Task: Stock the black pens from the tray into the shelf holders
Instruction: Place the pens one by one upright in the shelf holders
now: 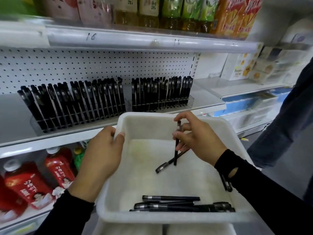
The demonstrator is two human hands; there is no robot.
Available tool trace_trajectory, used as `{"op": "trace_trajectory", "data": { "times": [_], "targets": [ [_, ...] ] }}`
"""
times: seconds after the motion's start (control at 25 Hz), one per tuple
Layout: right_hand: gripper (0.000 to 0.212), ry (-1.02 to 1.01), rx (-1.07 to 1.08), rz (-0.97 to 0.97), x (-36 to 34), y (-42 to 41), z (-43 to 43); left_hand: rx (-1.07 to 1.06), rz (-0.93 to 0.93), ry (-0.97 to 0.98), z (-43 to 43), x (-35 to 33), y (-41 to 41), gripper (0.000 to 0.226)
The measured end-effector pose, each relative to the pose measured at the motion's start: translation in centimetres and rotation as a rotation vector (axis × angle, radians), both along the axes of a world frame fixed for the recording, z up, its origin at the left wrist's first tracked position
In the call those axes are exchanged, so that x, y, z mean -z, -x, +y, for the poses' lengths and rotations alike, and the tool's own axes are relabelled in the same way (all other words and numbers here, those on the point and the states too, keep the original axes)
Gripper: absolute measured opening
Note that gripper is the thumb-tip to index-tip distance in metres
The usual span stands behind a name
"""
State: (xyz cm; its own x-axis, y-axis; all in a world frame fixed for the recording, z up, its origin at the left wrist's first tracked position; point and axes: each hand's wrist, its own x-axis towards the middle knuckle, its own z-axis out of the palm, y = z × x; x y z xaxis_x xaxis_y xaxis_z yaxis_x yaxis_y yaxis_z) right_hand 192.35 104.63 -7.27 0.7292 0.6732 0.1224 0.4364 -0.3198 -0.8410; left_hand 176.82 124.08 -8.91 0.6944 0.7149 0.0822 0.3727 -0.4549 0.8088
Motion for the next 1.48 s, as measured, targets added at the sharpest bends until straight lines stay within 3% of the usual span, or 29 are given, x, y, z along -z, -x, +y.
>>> {"op": "trace_trajectory", "data": {
  "times": [0.16,0.36,0.56,0.72,0.84,0.96,1.08,1.32,1.48],
  "targets": [
    [0.029,0.143,-0.156,-0.067,1.1,0.8,0.0,0.007,0.0,-0.014,-0.1,-0.3,0.1,0.02],
    [0.023,0.247,-0.17,-0.247,1.1,-0.1,0.0,0.013,0.005,-0.004,-0.1,-0.4,0.1,0.02],
    [0.015,-0.154,-0.001,-0.144,-3.0,-4.5,1.8,0.013,0.031,-0.012,0.2,-0.1,-0.2,0.024],
    [0.009,-0.3,0.16,-0.071,-4.2,-8.5,5.3,0.017,0.031,0.001,-0.1,0.0,-0.3,0.026],
    [0.017,-0.223,0.25,-0.131,-3.5,-11.2,8.3,0.011,0.033,0.025,0.0,0.0,-0.4,0.026],
    [0.011,-0.092,0.287,-0.276,-2.2,-13.3,10.8,0.009,0.034,0.022,0.2,0.0,-0.4,0.025],
    [0.023,-0.066,0.325,-0.34,-1.7,-14.6,12.7,0.01,0.033,0.018,0.2,0.0,-0.3,0.024],
    [0.02,0.051,0.344,-0.515,-1.4,-15.2,14.9,0.017,0.044,0.013,0.3,0.2,-0.6,0.025],
    [0.017,0.232,0.328,-0.522,-0.8,-15.6,15.4,0.012,0.036,0.008,0.4,0.4,-0.6,0.024]
  ]
}}
